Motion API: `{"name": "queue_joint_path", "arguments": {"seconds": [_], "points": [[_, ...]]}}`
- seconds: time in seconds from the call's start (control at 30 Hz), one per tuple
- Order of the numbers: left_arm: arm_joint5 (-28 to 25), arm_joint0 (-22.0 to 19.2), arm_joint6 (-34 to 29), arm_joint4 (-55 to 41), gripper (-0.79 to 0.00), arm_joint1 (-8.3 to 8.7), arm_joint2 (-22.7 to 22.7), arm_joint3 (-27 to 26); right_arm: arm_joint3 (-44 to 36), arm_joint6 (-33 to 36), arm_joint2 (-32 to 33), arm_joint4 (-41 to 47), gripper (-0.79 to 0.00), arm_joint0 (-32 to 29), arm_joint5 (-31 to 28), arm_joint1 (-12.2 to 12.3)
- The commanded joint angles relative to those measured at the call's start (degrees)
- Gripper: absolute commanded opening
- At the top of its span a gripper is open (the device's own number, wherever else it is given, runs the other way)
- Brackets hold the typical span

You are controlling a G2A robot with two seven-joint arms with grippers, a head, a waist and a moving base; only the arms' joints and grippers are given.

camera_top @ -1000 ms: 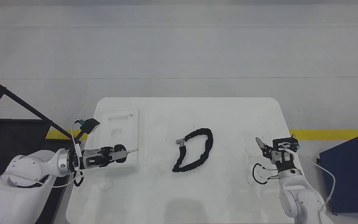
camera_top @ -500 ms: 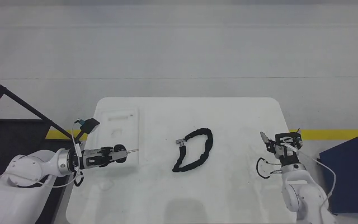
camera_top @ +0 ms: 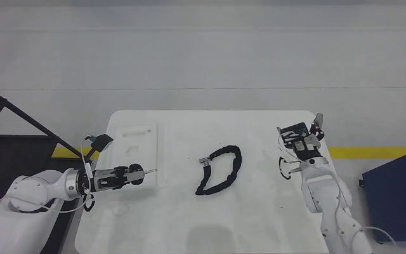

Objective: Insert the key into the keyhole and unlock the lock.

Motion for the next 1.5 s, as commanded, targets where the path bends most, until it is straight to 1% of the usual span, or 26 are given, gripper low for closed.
{"name": "queue_joint_path", "arguments": {"seconds": [0.0, 0.17, 0.33, 0.47, 0.63, 0.73, 0.8, 1.33, 1.4, 1.47], "points": [[0.0, 0.0, 0.0, 0.0, -0.785, 0.00, 0.0, 0.0, 0.9, 2.1, -2.9, -0.8, 0.000, 3.6, -1.9, -0.4], [0.0, 0.0, 0.0, 0.0, -0.785, 0.00, 0.0, 0.0, 4.2, 7.1, -11.1, -6.8, 0.000, 11.8, -6.5, -1.5], [0.0, 0.0, 0.0, 0.0, -0.785, 0.00, 0.0, 0.0, 8.4, 11.1, -18.5, -11.8, 0.000, 17.8, -9.4, -2.9], [0.0, 0.0, 0.0, 0.0, -0.785, 0.00, 0.0, 0.0, 11.2, 13.0, -23.0, -13.8, 0.000, 21.2, -12.6, -4.0], [0.0, 0.0, 0.0, 0.0, -0.785, 0.00, 0.0, 0.0, 14.9, 15.5, -27.3, -16.2, 0.000, 24.0, -19.1, -5.0], [0.0, 0.0, 0.0, 0.0, -0.785, 0.00, 0.0, 0.0, 16.4, 15.3, -28.4, -17.0, 0.000, 25.1, -19.5, -5.5], [0.0, 0.0, 0.0, 0.0, -0.785, 0.00, 0.0, 0.0, 17.4, 13.8, -28.4, -15.3, 0.000, 25.1, -19.0, -5.8], [0.0, 0.0, 0.0, 0.0, -0.785, 0.00, 0.0, 0.0, 17.5, 13.8, -28.4, -15.5, 0.000, 25.0, -19.1, -5.8], [0.0, 0.0, 0.0, 0.0, -0.785, 0.00, 0.0, 0.0, 17.3, 14.0, -28.0, -16.5, 0.000, 24.9, -22.0, -5.6], [0.0, 0.0, 0.0, 0.0, -0.785, 0.00, 0.0, 0.0, 17.0, 13.0, -26.3, -12.9, 0.000, 25.6, -27.5, -5.4]]}}
